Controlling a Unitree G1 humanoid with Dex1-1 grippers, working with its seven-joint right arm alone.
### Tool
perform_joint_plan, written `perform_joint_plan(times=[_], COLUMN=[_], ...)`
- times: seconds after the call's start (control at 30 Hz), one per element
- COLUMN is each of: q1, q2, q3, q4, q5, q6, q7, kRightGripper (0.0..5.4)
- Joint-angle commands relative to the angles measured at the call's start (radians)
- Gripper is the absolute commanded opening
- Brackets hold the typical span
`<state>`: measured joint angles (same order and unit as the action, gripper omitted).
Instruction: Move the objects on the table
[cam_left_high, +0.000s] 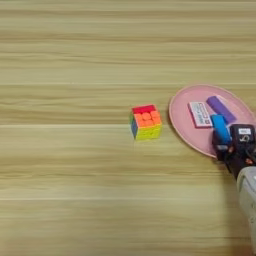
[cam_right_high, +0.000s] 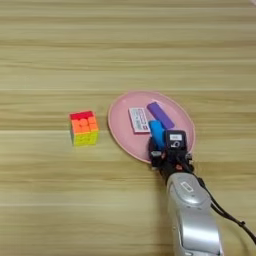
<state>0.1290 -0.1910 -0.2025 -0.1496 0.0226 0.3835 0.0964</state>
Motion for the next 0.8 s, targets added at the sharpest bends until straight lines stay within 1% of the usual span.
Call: perform_joint_plan(times=[0.03,0.1,0.13,0.43,0.8], q1=[-0.015,-0.015,-0.015,-0.019,-0.023], q2=[-0.022,-0.022,-0.021,-0.016,-0.001], q3=[-0.007,-0.007,-0.007,-0.007,-0.006], q4=[-0.013,-0.015,-0.017,-0.034,-0.059], q5=[-0.003,-0.002,-0.002,0.006,0.028], q6=[-0.010,-0.009,-0.009,-0.011,-0.031], q7=[-0.002,-0.002,-0.002,0.001,0.007], kRightGripper=[1.80,1.49,1.42,1.42,1.42])
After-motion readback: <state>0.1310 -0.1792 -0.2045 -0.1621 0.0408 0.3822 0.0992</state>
